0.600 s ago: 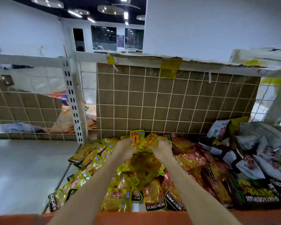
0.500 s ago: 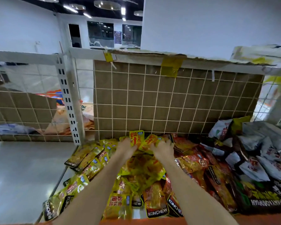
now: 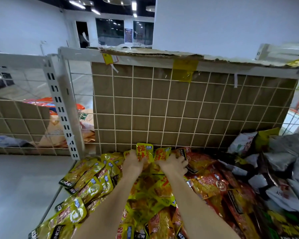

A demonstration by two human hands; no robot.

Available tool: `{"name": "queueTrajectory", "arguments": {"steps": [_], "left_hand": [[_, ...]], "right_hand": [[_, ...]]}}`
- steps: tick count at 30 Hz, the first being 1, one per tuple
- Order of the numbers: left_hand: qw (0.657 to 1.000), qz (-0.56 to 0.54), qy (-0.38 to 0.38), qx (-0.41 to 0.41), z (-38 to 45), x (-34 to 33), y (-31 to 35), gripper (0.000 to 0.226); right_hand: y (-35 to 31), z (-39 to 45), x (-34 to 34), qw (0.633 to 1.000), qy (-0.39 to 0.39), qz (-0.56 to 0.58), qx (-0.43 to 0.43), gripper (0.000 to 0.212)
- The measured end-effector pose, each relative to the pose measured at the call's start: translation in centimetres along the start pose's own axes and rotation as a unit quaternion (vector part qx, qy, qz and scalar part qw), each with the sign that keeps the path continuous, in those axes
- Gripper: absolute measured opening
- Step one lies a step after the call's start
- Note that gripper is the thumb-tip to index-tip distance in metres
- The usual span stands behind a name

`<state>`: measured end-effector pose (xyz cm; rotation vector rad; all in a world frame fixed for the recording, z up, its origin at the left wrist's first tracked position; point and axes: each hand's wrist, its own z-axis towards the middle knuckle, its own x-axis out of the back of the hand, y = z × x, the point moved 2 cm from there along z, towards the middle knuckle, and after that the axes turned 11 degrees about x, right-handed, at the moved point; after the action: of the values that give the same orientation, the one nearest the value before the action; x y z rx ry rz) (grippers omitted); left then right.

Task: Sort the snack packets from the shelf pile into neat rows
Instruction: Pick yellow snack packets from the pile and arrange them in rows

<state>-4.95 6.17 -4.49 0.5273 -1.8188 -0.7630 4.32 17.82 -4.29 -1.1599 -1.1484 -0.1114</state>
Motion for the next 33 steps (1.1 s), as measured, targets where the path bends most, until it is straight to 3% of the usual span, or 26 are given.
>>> {"name": "queueTrajectory", "arguments": {"steps": [5,7,10,14,21,28,33], "left_hand": [[0.99,-0.141,0.005,-0.021,-1.8,0.8,-0.5,0.034],[0.984,-0.169,0.027,-0.051,-2.7,2.0,-0.9,0.034],[0.969,-0.234,0.055,-0.06,-4.1,4.2,-1.5,0.029],[0.932,-0.36,0.005,-0.048,-6.1,7.0,-3.2,0.024],[0.907,-0.421,0.028,-0.016,-12.0,8.3,-7.4,0.014],[0.879,-0.451,0.154,0.025,-17.9,10.8,-14.2,0.012],[0.855,-0.458,0.236,0.056,-22.6,15.0,-20.2,0.011]], "right_hand": [[-0.4,-1.5,0.6,0.997,0.071,-0.007,0.027,0.055],[-0.7,-2.3,1.3,0.988,0.103,0.101,0.056,0.039],[-1.1,-3.2,3.1,0.931,0.073,0.349,0.075,0.021],[-1.3,-4.7,5.1,0.887,-0.006,0.452,0.095,0.009],[-1.3,-9.9,3.4,0.883,-0.127,0.444,0.085,0.016],[-2.7,-14.6,-1.5,0.863,-0.235,0.434,0.108,0.016],[-6.1,-19.7,-5.6,0.85,-0.281,0.422,0.14,0.002]]}}
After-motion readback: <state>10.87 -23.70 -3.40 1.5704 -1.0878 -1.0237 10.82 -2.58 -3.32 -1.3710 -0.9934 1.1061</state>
